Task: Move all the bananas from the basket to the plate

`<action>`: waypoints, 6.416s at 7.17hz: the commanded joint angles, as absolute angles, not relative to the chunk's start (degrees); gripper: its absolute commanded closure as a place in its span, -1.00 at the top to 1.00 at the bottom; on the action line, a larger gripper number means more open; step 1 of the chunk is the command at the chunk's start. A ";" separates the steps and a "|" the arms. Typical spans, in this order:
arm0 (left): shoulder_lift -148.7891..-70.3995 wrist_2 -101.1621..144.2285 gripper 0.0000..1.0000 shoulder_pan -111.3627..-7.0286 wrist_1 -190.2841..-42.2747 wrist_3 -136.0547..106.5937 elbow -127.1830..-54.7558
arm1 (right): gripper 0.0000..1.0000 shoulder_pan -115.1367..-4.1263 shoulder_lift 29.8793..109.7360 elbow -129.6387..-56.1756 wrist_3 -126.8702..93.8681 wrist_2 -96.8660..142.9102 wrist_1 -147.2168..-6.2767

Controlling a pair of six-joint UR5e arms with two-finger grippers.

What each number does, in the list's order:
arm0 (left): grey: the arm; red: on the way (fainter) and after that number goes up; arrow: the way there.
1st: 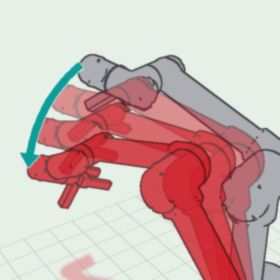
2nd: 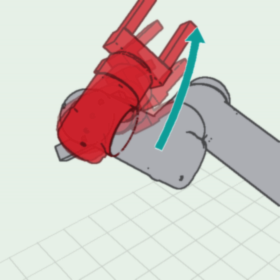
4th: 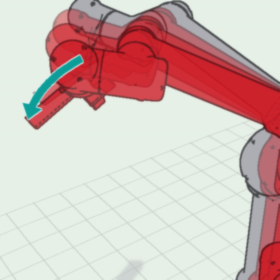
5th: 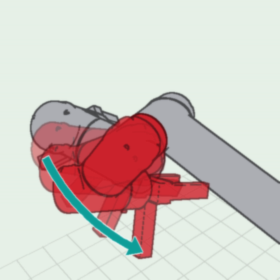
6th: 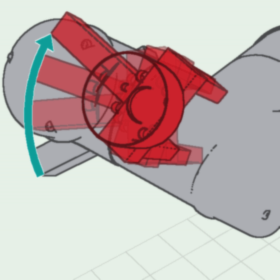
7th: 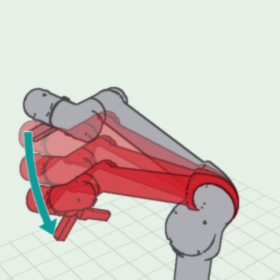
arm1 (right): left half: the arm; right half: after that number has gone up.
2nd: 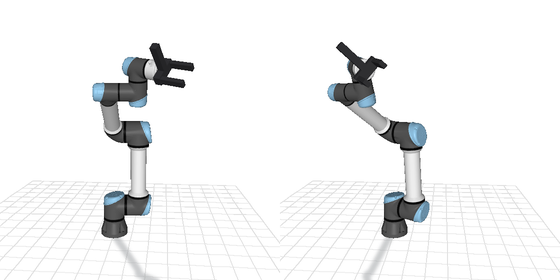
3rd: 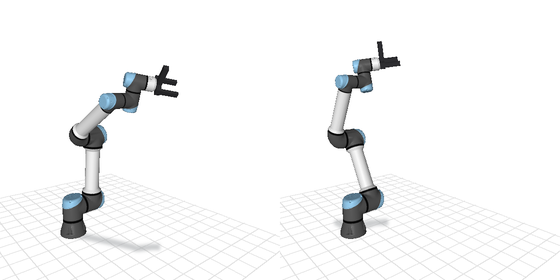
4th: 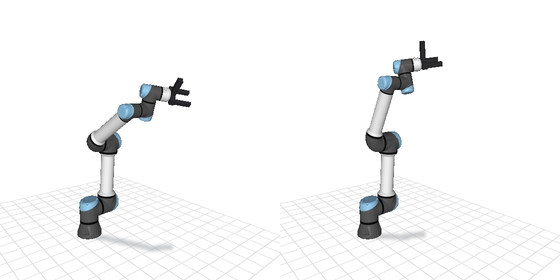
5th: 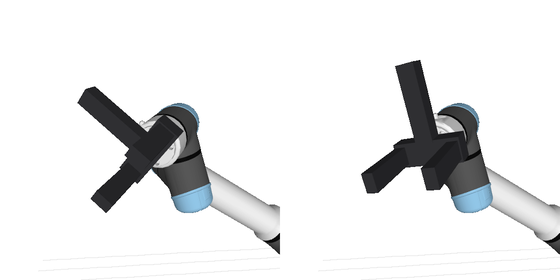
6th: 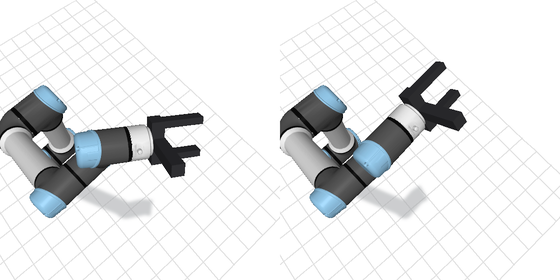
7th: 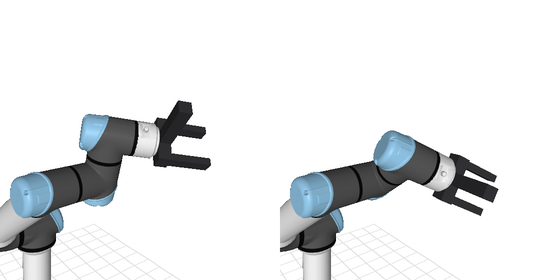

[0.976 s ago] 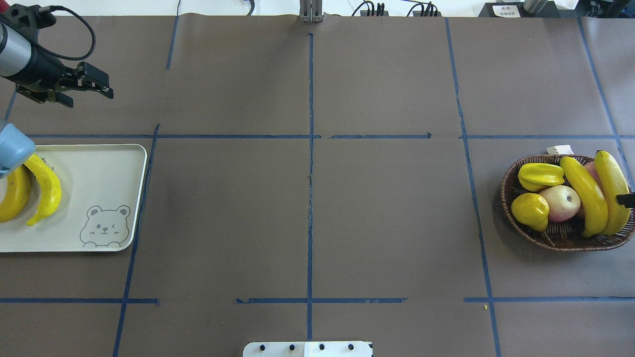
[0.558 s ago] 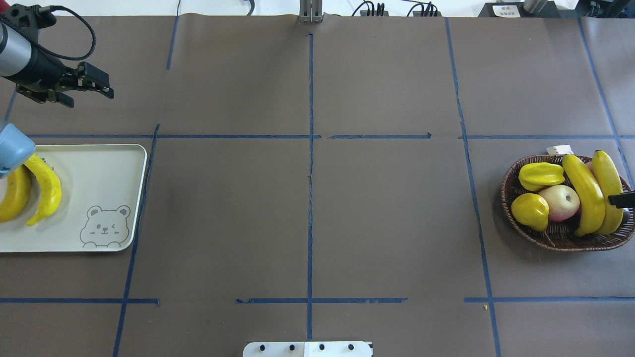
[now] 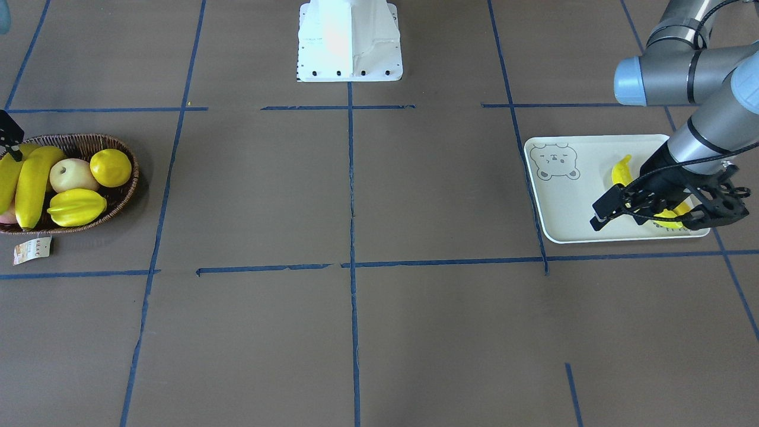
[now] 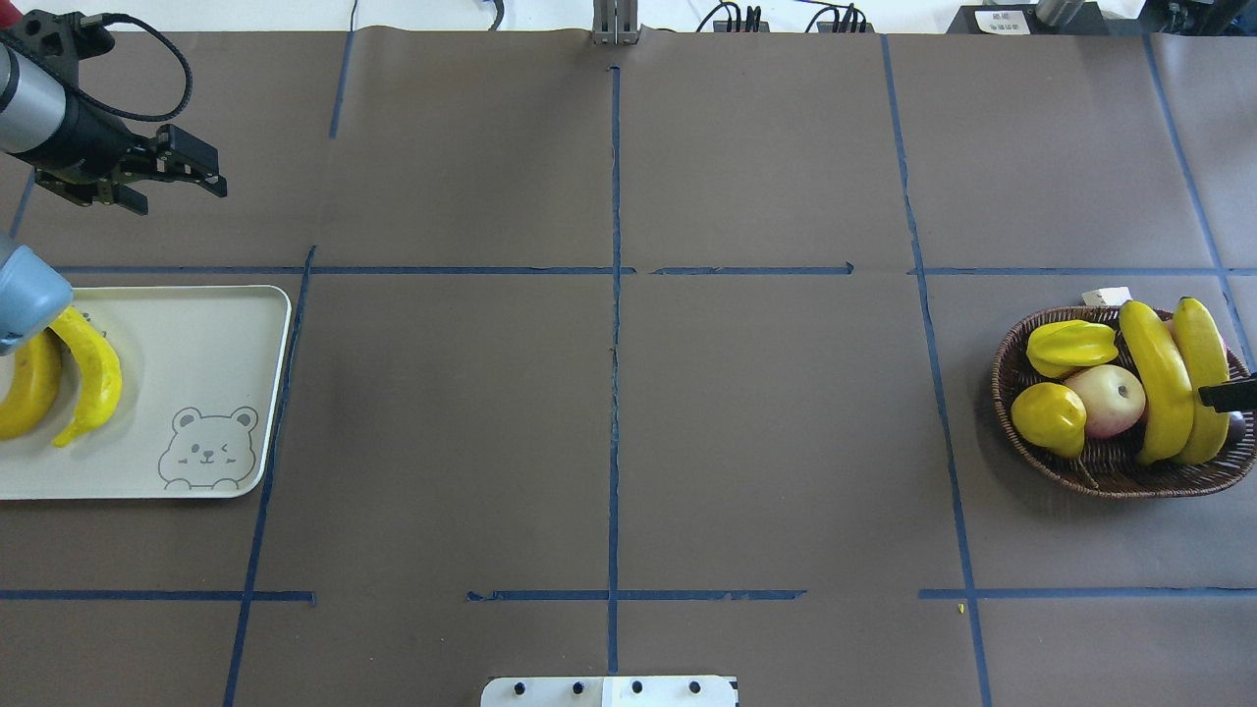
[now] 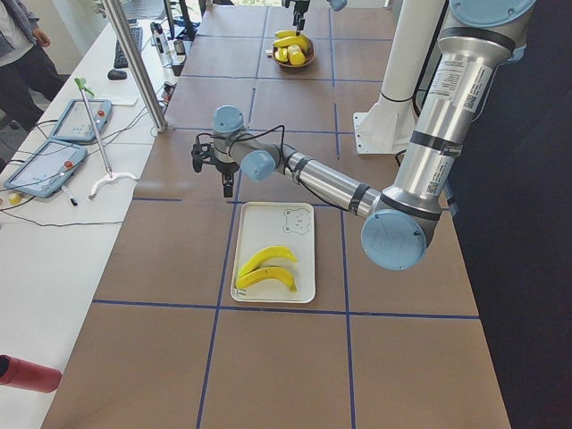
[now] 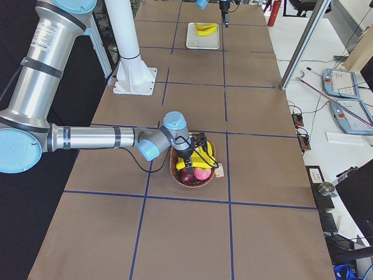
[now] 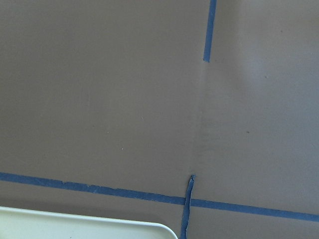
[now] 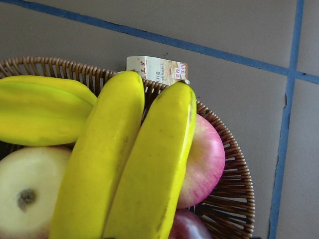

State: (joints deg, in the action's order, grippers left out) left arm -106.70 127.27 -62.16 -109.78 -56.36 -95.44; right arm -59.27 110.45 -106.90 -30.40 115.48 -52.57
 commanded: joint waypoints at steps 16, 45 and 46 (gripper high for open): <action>-106.96 127.18 1.00 -60.47 -109.86 -57.66 -95.36 | -1.00 -56.51 107.40 -106.87 -31.64 115.40 -56.60; -140.62 136.50 0.99 -52.75 -119.26 -100.72 -76.73 | -0.63 -30.59 47.73 -93.60 -20.39 82.18 -77.87; -140.89 136.41 0.98 -52.04 -120.40 -100.72 -76.29 | -0.59 -30.59 47.64 -93.69 -20.39 82.00 -78.05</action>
